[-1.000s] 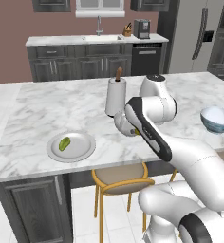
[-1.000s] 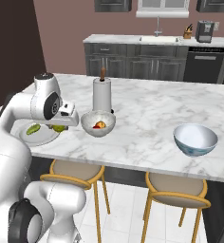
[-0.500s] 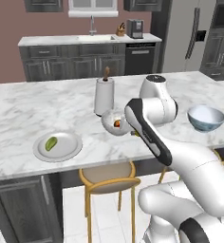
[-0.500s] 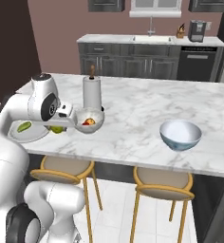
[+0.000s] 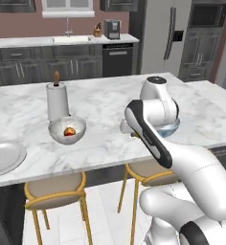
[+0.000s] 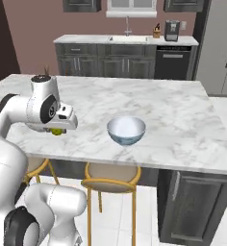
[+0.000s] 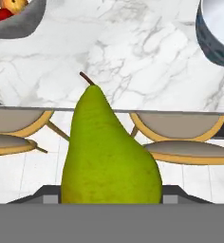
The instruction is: Take the fruits from the plate on the dining counter and place two fruits in each bowl.
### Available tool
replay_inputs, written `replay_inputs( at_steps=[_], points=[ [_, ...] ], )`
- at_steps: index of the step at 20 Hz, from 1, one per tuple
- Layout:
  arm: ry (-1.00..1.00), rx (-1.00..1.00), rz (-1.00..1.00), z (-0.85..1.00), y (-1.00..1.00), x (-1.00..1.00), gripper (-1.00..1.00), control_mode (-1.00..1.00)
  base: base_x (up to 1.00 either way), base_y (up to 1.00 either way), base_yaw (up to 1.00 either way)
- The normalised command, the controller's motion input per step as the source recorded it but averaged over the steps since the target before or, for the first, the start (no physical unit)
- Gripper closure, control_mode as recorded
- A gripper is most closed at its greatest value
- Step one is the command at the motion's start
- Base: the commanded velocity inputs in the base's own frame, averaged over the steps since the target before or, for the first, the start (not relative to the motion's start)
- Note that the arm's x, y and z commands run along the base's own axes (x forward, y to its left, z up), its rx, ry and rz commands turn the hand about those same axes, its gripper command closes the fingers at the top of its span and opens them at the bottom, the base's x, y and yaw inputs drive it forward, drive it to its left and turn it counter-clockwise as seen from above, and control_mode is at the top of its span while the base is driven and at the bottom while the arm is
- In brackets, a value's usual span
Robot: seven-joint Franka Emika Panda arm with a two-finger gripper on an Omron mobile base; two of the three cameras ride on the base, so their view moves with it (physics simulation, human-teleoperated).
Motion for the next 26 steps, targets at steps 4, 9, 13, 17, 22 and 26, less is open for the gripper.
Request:
replay_inputs(
  at_steps=[4, 9, 13, 17, 22, 26],
  points=[
    [0.0, 0.0, 0.0, 0.0, 0.0, 0.0, 1.0, 1.0, 0.17, -1.0, -0.11],
    [0.0, 0.0, 0.0, 0.0, 0.0, 0.0, 1.0, 1.0, 0.58, -0.94, -0.05],
    [0.0, 0.0, 0.0, 0.0, 0.0, 0.0, 1.0, 1.0, 0.5, -0.24, -0.01],
    [0.0, 0.0, 0.0, 0.0, 0.0, 0.0, 1.0, 1.0, 0.0, 0.0, 0.0],
    [0.0, 0.0, 0.0, 0.0, 0.0, 0.0, 1.0, 1.0, 0.0, 0.0, 0.0],
    [0.0, 0.0, 0.0, 0.0, 0.0, 0.0, 1.0, 1.0, 0.0, 0.0, 0.0]
  ],
)
